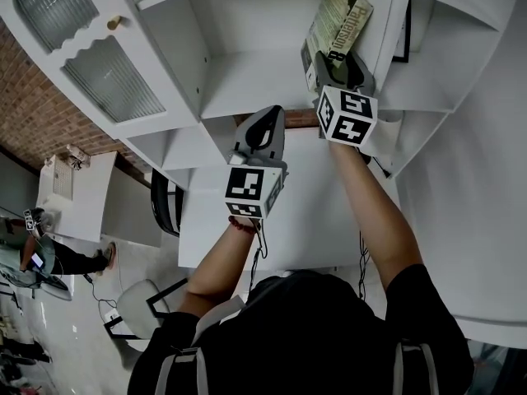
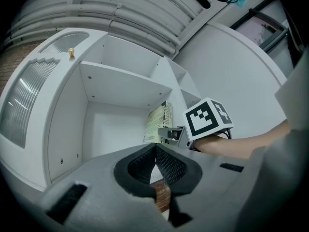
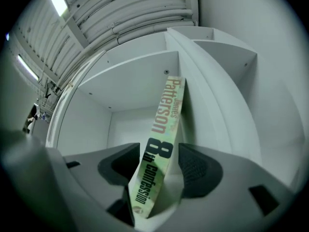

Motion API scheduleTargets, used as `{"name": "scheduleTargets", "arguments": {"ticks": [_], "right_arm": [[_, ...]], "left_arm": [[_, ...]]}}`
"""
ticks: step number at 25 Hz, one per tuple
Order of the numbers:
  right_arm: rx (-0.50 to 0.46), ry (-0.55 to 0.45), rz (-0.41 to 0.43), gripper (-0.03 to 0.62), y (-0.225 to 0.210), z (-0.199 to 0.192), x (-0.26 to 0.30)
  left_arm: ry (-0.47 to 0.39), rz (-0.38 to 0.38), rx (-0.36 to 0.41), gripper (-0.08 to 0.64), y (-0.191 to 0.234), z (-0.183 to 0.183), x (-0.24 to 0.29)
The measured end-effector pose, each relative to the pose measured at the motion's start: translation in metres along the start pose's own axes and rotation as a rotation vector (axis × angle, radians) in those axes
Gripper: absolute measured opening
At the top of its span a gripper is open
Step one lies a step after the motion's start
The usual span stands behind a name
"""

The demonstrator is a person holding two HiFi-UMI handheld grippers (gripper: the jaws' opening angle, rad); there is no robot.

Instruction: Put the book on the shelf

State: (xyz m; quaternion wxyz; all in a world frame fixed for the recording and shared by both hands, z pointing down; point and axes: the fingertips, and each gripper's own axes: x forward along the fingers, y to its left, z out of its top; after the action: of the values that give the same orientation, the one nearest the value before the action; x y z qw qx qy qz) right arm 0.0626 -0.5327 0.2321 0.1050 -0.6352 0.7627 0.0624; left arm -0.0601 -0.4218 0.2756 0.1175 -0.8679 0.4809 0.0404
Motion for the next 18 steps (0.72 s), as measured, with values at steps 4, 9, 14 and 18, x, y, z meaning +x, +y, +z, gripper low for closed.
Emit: {"name": "scheduleTargets", "arguments": {"ticks": [4, 9, 14, 18], "right_arm": [[-0.022, 0.011, -0.001, 0.230, 0.000, -0.001, -0.011], [-0.066, 0.015, -0.028, 0.073, -0.003, -0.001, -0.030], [-0.073, 0.014, -0.041, 0.057, -0.010, -0.002, -0.043], [-0.074, -0.006, -0.021, 0.046, -0.010, 0.003, -0.057]], "left_arm": [[-0.001, 0.010, 0.001, 0.018, -0.002, 0.001, -0.007], [-0.004, 0.016, 0.000, 0.018, -0.006, 0.003, -0.015], [0.019, 0.020, -0.014, 0.018, -0.010, 0.001, -0.021], [0.010, 0.015, -0.008, 0.018, -0.016, 0.003, -0.025]]}}
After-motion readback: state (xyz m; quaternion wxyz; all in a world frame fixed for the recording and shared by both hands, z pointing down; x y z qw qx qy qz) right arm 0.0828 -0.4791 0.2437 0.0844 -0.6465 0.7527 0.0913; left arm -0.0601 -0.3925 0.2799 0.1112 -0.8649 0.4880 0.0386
